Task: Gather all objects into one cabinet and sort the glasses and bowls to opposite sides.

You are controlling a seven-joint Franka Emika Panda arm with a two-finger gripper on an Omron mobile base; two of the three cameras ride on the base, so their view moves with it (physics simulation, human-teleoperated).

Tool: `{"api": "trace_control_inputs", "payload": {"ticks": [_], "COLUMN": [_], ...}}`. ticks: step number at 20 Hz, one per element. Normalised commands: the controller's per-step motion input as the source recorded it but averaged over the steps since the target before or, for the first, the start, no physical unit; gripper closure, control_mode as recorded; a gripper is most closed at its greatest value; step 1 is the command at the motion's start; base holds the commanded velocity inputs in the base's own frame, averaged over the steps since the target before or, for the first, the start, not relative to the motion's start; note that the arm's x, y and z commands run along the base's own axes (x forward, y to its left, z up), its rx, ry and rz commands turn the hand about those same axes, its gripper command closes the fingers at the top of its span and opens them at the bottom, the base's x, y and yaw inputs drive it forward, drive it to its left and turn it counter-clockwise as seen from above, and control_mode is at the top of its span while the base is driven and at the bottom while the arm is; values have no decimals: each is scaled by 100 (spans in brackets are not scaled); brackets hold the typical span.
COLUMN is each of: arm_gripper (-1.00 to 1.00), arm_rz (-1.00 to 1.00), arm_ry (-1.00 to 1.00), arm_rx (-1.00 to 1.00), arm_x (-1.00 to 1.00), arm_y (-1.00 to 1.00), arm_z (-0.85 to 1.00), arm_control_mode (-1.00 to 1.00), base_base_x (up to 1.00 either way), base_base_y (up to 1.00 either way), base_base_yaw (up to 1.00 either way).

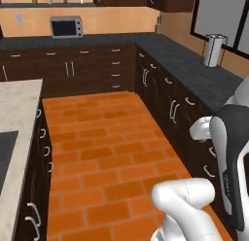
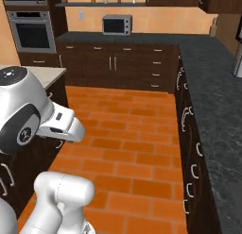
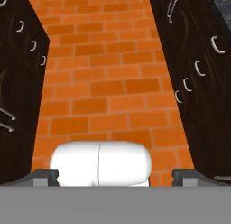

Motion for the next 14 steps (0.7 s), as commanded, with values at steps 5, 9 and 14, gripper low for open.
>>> {"api": "trace_control_inputs", "payload": {"ticks": [5, 9, 14], "arm_gripper": [-100, -100, -100], "arm_rz": [0, 0, 0], "arm_ry": [0, 0, 0], "arm_rx": [0, 0, 0], "arm_x": [0, 0, 0], "arm_y": [0, 0, 0], "arm_z": [0, 0, 0], "arm_control_mode": [100, 100, 100], "base_base_x": [100, 100, 100], "base_base_y": [-55, -56, -20], "base_base_yaw": [11, 13, 9]}}
